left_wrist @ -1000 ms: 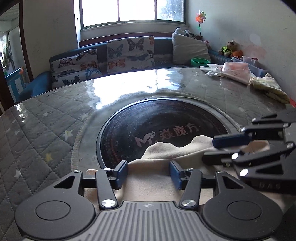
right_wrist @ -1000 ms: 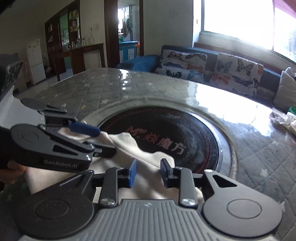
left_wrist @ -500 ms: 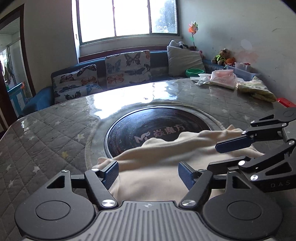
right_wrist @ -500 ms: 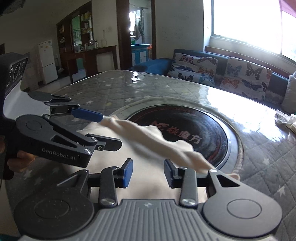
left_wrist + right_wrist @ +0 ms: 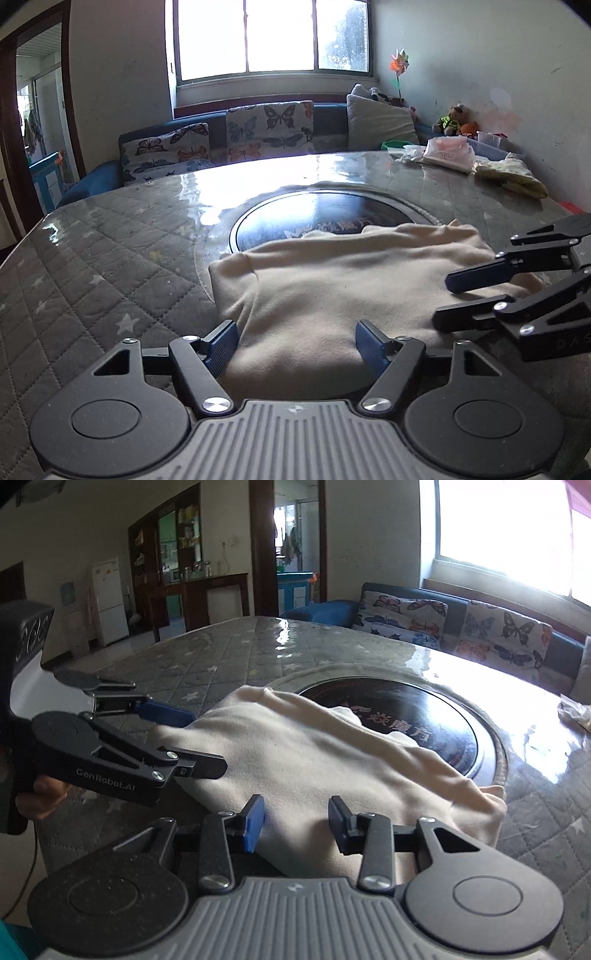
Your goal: Fold clothes
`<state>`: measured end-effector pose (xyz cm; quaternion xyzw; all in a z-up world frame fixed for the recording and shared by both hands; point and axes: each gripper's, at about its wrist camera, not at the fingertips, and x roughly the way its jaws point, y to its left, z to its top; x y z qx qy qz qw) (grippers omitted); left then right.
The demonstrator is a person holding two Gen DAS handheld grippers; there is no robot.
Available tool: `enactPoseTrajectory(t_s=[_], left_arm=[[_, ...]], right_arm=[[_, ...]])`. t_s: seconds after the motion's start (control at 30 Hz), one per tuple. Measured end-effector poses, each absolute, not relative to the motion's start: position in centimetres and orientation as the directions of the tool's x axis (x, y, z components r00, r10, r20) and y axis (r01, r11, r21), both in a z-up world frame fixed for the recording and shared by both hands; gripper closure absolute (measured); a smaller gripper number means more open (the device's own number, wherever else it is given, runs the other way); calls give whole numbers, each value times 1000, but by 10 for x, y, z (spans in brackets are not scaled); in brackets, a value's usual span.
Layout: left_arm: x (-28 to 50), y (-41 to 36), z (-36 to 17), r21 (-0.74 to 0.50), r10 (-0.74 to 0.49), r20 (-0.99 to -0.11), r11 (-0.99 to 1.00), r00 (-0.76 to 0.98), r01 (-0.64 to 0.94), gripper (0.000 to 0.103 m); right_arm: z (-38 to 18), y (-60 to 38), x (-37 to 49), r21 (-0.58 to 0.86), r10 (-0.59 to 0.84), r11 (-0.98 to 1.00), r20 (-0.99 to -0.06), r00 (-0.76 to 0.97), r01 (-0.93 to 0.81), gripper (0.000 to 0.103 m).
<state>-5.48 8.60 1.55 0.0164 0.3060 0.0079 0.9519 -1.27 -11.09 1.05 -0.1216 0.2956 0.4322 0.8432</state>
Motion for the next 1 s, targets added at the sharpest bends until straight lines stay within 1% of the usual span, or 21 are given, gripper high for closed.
enactPoseTrajectory(t_s=[0.13,0.27,0.4,0.47,0.63,0.8,0.93,1.0], left_arm=[[-59,87,29,20,19,-551,1000,834,-9,30],[-59,79,35,-2,-30,-527,999,850,34,30],[-48,72,20,-5,-54,-578,998,814,63,30],[-47,73,11,-8,-47,-604,999,795,54,30],[-50,75,10,-16,-50,-601,999,798,50,29],[-49,74,10,-19,-46,-602,999,797,44,28],[-49,75,11,-21,-44,-605,999,795,39,25],[-49,76,11,-26,-46,-607,999,793,38,24]], right_arm=[[16,-127,-19,57,649,619,-600,469,-783,65],[16,-146,-23,81,628,653,-613,479,-753,65],[5,-158,-22,110,598,686,-648,471,-719,64],[4,-161,-24,105,598,681,-650,468,-724,65],[15,-168,-20,128,622,671,-632,462,-730,65],[20,-162,7,132,613,716,-589,527,-686,65],[4,-161,24,138,579,743,-623,526,-654,65],[-2,-164,26,129,567,750,-630,531,-648,69]])
